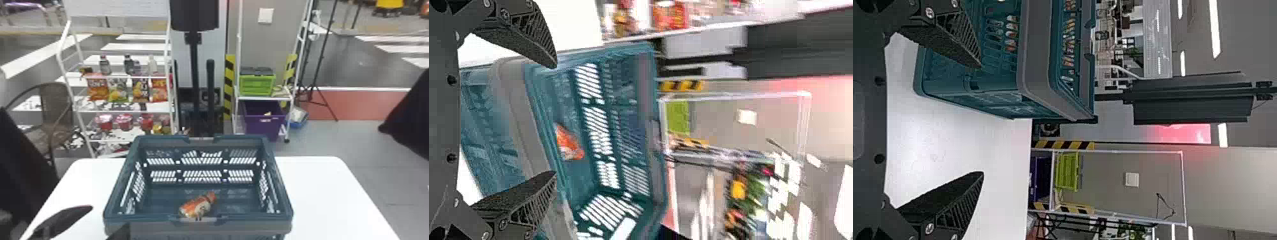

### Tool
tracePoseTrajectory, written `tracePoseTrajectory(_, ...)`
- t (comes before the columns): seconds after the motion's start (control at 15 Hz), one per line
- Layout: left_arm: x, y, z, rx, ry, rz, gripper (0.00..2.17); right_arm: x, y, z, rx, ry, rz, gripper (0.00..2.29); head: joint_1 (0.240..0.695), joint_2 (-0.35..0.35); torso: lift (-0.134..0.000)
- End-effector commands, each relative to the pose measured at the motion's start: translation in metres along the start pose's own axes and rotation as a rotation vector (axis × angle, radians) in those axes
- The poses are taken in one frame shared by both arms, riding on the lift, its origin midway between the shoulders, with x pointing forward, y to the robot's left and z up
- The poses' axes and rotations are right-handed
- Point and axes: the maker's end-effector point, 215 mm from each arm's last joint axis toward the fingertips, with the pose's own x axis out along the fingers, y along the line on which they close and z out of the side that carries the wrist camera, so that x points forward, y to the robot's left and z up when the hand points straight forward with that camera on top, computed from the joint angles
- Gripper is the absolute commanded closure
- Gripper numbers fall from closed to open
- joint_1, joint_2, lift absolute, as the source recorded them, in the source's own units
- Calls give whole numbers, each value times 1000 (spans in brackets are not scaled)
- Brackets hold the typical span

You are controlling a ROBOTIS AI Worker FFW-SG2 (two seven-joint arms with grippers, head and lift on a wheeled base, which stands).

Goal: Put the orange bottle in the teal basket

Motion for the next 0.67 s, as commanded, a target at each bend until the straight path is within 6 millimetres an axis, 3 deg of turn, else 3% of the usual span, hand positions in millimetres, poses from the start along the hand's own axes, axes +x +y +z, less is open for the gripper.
tracePoseTrajectory(0.0, -32, -25, 35, 144, -237, -21, 161, 1, 6, 4, 4, -13, 12, 130, 499, 0, 0)
tracePoseTrajectory(0.07, -42, -30, 31, 140, -291, -13, 157, 1, 8, 6, 3, -17, 15, 130, 499, 0, 0)
tracePoseTrajectory(0.4, -57, -24, -29, 70, -348, 117, 157, 1, 15, 16, 8, -33, 28, 130, 499, 0, 0)
tracePoseTrajectory(0.6, -65, -26, -44, 45, -407, 224, 157, 0, 22, 21, 14, -41, 42, 130, 499, 0, 0)
